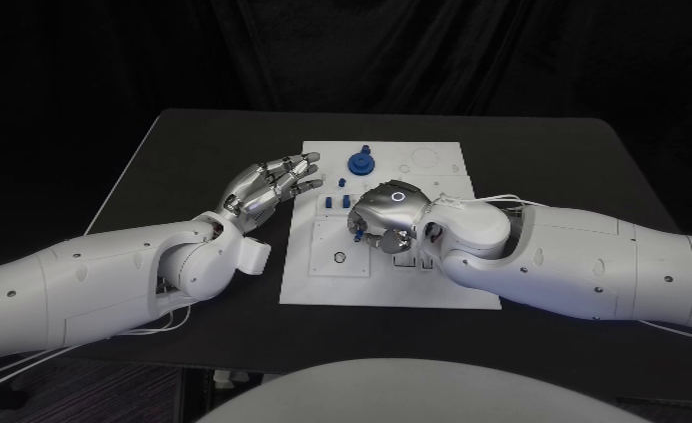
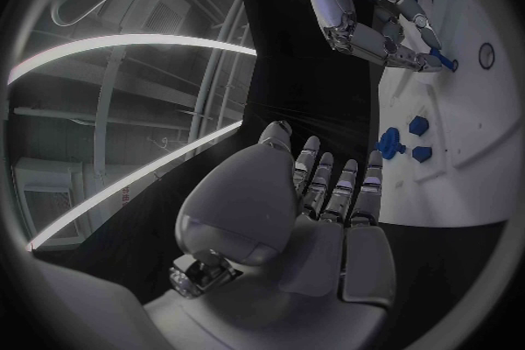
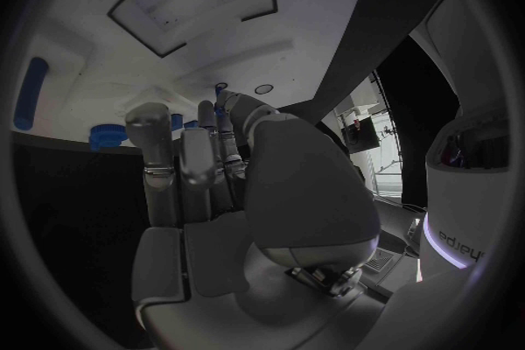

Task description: Assemble the parts on the task board

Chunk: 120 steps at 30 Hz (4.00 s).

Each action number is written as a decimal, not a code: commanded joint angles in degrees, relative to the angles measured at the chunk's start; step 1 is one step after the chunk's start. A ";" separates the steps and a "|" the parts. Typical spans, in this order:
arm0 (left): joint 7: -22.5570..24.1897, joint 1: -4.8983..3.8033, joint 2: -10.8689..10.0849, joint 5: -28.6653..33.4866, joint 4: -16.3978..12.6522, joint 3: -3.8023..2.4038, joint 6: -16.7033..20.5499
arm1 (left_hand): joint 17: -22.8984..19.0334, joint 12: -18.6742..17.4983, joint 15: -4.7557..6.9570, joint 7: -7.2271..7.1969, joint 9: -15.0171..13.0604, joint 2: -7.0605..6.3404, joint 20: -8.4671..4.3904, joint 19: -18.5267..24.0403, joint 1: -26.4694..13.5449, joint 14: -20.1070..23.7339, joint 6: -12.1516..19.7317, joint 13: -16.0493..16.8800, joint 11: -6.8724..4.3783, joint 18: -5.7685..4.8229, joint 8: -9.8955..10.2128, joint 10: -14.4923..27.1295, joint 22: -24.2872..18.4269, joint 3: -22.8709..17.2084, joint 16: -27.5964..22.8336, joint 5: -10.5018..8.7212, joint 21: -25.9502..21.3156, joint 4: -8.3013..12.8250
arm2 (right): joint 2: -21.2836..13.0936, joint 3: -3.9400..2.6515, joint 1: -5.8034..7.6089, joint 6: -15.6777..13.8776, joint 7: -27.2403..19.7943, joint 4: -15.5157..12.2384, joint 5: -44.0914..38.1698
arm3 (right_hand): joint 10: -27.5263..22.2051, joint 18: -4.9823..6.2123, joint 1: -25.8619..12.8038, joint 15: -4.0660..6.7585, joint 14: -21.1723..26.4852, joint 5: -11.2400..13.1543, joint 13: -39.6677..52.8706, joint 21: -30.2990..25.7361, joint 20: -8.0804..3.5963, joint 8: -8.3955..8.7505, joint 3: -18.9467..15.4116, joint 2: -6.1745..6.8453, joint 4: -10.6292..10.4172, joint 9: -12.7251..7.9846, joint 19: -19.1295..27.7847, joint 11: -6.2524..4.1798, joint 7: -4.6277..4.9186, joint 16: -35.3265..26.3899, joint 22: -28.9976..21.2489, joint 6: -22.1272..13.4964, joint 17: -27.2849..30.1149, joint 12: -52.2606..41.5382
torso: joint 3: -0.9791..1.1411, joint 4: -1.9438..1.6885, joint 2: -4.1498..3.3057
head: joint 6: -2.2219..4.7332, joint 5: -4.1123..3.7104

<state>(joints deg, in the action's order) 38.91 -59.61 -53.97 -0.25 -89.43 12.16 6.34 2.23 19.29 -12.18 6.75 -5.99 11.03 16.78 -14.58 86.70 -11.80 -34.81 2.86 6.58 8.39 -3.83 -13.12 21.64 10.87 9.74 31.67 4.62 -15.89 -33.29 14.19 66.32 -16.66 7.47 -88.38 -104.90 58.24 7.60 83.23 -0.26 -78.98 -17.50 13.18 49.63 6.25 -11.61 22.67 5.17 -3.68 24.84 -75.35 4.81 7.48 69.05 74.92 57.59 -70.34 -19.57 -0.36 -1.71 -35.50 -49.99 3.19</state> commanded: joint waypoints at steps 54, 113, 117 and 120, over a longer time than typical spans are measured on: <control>6.44 1.21 0.34 0.22 1.00 -0.06 -1.02 | 0.07 0.19 -0.28 0.66 0.06 0.50 -0.07 0.50 0.56 0.22 -0.24 0.04 0.33 -0.90 0.09 0.21 -0.17 -0.41 0.20 0.22 -0.03 -0.25 | -3.97 -0.07 2.17 -3.26 1.58 -2.72 0.84 | -15.44 0.44 -1.93 -1.71 3.44 8.13 0.05 -7.54 1.67 6.87 -5.66 0.82 -3.66 -10.51 2.89 3.04 -3.11 -3.29 4.28 -15.87 3.26 4.34 | -0.01 0.03 0.01 | -0.01 0.26; 6.19 1.78 0.92 0.22 1.49 -0.06 -1.15 | -0.12 -0.13 0.49 0.44 0.27 1.04 -0.16 3.73 0.82 2.21 0.72 -0.02 0.43 -1.54 0.07 1.04 -3.96 -0.75 -0.67 0.43 -1.55 -0.41 | -10.77 -0.01 2.24 -4.53 1.45 3.38 8.67 | -6.07 -0.36 -2.39 -1.93 0.37 7.59 0.45 -2.37 1.81 4.83 -4.95 -0.78 -5.95 -12.66 -0.75 1.83 -0.12 0.08 5.57 -6.96 1.09 0.24 | 0.04 -0.02 -0.02 | -0.01 -0.81; 6.16 2.00 0.94 0.22 1.53 -0.06 -1.22 | -0.12 -0.13 0.49 0.44 0.27 1.04 -0.16 3.73 0.82 2.21 0.72 -0.02 0.43 -1.54 0.07 1.04 -3.96 -0.75 -0.67 0.43 -1.55 -0.41 | -10.52 -0.01 2.21 -4.95 1.38 3.60 8.67 | -4.82 -0.41 -1.64 -1.62 0.21 7.05 0.32 -2.01 1.56 4.43 -4.18 -1.00 -5.79 -12.34 -0.95 1.48 -0.02 0.19 5.65 -6.05 1.02 0.17 | 0.03 -0.02 -0.01 | -0.01 -0.83; 6.12 2.11 0.92 0.22 1.56 -0.06 -1.24 | -0.11 -0.14 0.43 0.48 0.26 1.11 -0.15 3.73 0.86 2.20 0.66 -0.02 0.42 -1.52 0.05 1.07 -3.97 -0.80 -0.64 0.45 -1.56 -0.40 | -10.33 -0.01 2.16 -5.30 1.23 3.77 8.67 | -4.01 -0.44 -1.06 -1.42 0.11 6.78 0.21 -1.78 1.36 4.25 -3.60 -1.15 -5.61 -12.15 -1.06 1.24 0.06 0.29 5.71 -5.61 0.94 0.18 | 0.03 -0.01 -0.02 | -0.01 -0.87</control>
<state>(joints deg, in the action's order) 38.93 -57.59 -53.15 -0.22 -87.80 12.15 5.85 2.09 19.29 -11.46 6.76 -5.73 11.71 16.49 -11.18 87.37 -9.63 -34.18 2.85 7.01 7.50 -3.82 -12.31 17.61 10.40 9.03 31.95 3.44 -16.36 -43.66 14.21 68.66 -20.14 9.04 -84.69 -96.12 53.95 7.60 81.59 -1.74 -78.63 -10.43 13.43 47.72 7.76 -7.21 18.76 4.06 -9.24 12.67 -76.08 6.00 7.52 69.05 74.93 51.71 -69.36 -19.13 -0.33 -1.72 -35.51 -49.99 2.37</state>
